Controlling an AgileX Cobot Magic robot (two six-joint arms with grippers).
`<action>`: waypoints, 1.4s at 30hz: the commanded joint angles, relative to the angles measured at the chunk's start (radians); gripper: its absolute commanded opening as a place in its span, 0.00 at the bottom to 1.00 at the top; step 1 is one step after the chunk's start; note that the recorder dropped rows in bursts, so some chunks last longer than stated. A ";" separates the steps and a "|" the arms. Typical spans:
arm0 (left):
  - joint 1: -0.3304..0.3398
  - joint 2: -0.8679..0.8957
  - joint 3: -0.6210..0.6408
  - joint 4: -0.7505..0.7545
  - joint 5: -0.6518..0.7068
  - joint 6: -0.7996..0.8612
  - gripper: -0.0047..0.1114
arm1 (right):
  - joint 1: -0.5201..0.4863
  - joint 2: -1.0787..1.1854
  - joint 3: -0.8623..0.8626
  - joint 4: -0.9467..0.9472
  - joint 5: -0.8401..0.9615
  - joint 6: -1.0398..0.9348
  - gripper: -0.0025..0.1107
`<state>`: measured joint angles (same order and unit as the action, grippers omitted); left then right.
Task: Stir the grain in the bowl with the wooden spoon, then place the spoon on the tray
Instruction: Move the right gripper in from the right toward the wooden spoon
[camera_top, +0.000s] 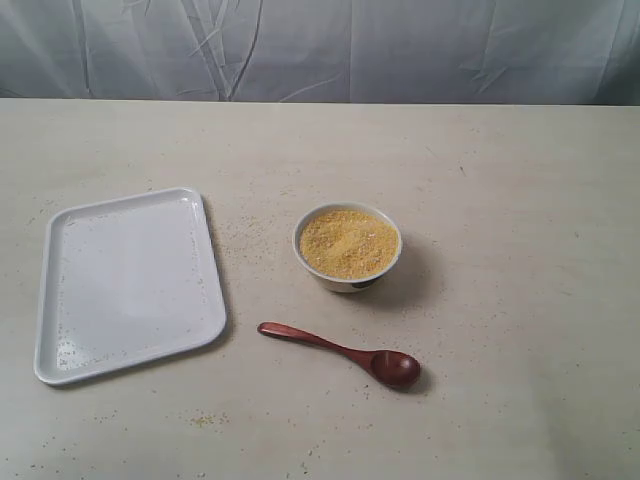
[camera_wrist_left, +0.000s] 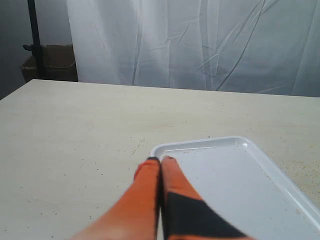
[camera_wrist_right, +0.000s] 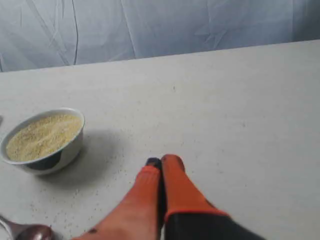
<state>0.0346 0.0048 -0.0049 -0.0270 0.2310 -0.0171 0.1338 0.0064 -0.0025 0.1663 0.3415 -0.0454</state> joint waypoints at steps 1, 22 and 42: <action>0.004 -0.005 0.005 0.004 -0.007 -0.003 0.04 | -0.004 -0.006 0.003 0.003 -0.249 -0.004 0.02; 0.004 -0.005 0.005 0.004 -0.006 -0.003 0.04 | -0.004 0.211 -0.268 -0.077 0.081 -0.032 0.02; 0.004 -0.005 0.005 0.004 -0.006 -0.003 0.04 | 0.132 1.024 -0.572 0.306 0.371 -0.408 0.02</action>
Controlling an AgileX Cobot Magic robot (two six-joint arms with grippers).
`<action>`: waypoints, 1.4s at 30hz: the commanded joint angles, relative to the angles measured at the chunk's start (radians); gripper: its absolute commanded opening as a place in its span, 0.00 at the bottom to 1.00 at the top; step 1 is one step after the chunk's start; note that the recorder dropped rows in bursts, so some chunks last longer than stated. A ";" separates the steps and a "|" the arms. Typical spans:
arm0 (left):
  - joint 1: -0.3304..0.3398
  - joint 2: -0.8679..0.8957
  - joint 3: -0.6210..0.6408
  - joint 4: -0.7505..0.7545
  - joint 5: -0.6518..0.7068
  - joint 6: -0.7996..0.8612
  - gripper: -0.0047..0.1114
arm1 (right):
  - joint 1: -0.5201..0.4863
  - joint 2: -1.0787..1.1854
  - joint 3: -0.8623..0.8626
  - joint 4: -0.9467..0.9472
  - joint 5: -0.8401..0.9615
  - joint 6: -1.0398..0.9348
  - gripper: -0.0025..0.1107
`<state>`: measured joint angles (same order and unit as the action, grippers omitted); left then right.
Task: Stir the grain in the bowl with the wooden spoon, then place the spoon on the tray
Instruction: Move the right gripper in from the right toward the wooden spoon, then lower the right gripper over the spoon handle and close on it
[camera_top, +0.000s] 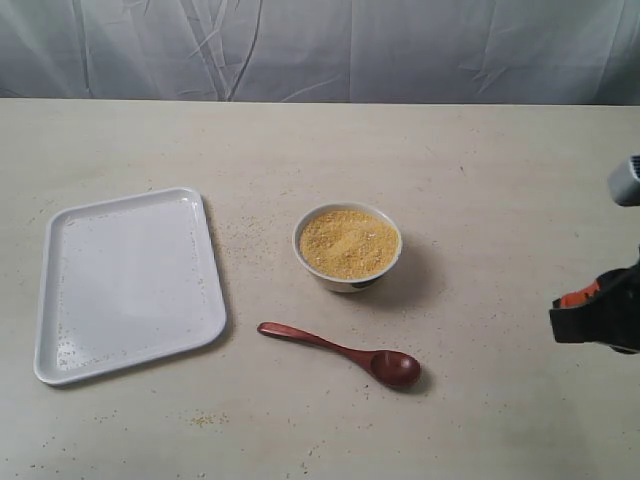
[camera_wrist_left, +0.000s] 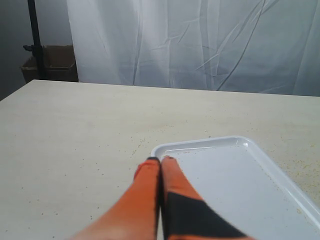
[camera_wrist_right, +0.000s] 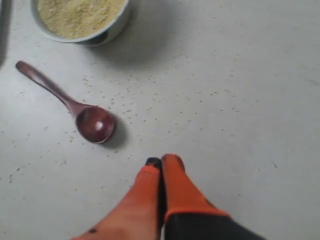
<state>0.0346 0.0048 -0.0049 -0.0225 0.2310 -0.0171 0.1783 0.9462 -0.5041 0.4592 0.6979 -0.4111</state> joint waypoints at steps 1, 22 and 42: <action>0.004 -0.005 0.005 0.000 -0.006 -0.003 0.04 | 0.126 0.115 -0.094 0.009 0.018 -0.042 0.02; 0.004 -0.005 0.005 0.000 -0.014 -0.003 0.04 | 0.707 0.820 -0.630 -0.250 -0.027 -0.023 0.02; 0.004 -0.005 0.005 0.000 -0.014 -0.003 0.04 | 0.731 1.088 -0.837 -0.483 0.062 0.170 0.37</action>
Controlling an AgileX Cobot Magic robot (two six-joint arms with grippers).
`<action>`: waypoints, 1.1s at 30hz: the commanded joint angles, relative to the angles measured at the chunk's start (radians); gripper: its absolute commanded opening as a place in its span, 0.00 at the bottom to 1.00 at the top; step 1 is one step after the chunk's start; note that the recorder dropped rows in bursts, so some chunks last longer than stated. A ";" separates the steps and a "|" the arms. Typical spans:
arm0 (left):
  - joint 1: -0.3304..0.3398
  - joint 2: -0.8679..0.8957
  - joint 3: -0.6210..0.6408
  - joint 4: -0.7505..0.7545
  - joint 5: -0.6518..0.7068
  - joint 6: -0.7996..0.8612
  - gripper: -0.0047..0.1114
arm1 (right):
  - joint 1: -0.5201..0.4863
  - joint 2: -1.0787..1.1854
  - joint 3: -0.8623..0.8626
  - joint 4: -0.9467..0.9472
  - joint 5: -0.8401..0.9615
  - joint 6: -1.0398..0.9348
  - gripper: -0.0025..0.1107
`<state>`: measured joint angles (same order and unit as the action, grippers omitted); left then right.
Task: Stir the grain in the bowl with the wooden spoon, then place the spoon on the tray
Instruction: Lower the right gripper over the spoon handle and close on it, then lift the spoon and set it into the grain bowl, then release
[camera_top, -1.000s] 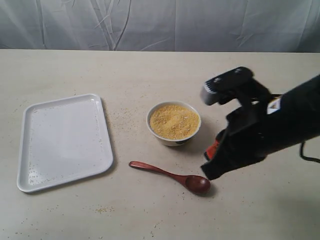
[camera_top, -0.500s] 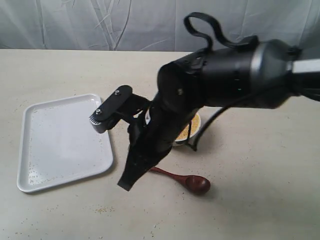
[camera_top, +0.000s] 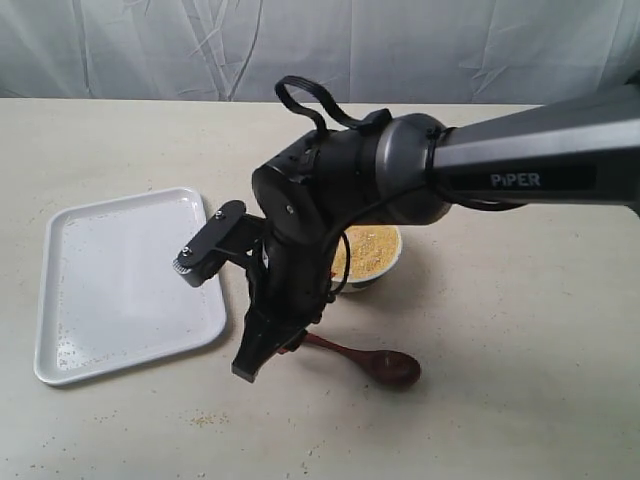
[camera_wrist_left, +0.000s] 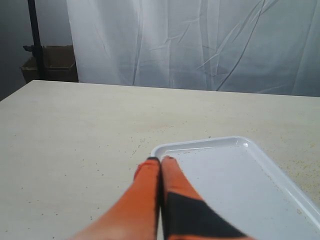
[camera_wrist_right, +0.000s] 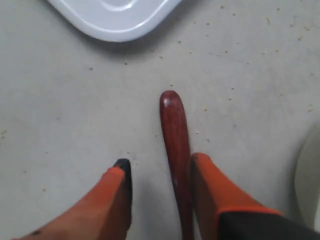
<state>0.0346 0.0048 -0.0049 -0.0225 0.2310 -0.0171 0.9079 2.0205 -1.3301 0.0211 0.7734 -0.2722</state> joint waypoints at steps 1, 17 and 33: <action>0.004 -0.005 0.005 0.000 -0.014 -0.003 0.04 | 0.000 0.019 -0.011 -0.047 -0.013 0.039 0.37; 0.004 -0.005 0.005 0.000 -0.014 -0.003 0.04 | 0.000 0.066 -0.011 -0.036 -0.003 0.063 0.22; 0.004 -0.005 0.005 0.000 -0.014 -0.003 0.04 | -0.119 -0.187 -0.115 -0.158 0.028 0.614 0.02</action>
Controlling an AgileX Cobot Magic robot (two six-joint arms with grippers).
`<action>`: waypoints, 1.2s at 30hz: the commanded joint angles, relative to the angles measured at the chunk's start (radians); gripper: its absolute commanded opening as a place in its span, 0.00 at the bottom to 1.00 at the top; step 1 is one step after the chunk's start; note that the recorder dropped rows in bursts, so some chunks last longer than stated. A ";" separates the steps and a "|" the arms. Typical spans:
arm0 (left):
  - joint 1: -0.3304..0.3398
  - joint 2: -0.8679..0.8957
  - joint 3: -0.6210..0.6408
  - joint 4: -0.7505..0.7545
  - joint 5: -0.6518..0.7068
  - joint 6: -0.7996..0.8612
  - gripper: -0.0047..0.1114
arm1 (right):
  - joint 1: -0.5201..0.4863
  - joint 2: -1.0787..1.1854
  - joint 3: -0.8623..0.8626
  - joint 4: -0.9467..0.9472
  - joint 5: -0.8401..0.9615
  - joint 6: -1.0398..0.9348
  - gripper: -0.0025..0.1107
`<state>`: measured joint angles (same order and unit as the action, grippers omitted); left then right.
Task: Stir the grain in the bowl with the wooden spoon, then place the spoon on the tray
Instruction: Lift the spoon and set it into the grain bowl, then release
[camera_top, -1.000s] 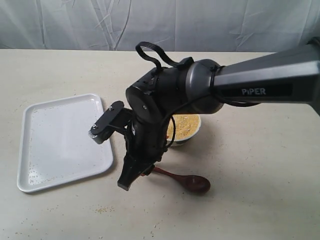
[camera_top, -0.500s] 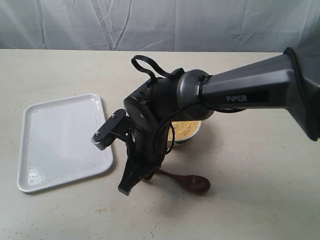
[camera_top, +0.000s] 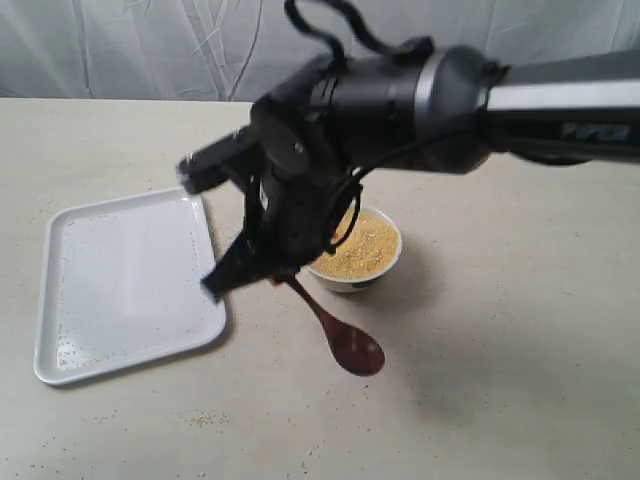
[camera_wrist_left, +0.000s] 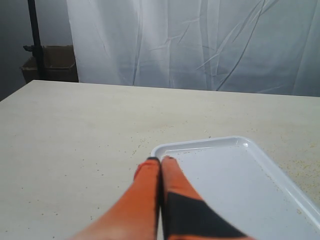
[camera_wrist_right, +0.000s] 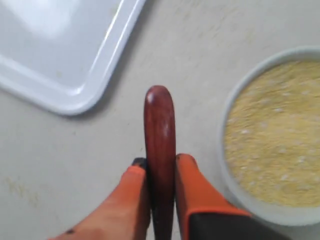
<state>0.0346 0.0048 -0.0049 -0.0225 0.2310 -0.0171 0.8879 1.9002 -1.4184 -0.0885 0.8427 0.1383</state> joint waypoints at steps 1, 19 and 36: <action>0.004 -0.005 0.005 0.000 -0.014 -0.003 0.04 | -0.145 -0.082 -0.027 -0.037 -0.052 0.278 0.02; 0.004 -0.005 0.005 0.000 -0.014 -0.003 0.04 | -0.375 -0.121 0.293 -0.113 -0.486 1.263 0.03; 0.004 -0.005 0.005 0.000 -0.014 -0.003 0.04 | -0.375 -0.075 0.309 -0.382 -0.382 1.591 0.03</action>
<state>0.0346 0.0048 -0.0049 -0.0225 0.2310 -0.0171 0.5190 1.8274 -1.1090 -0.4396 0.4501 1.6864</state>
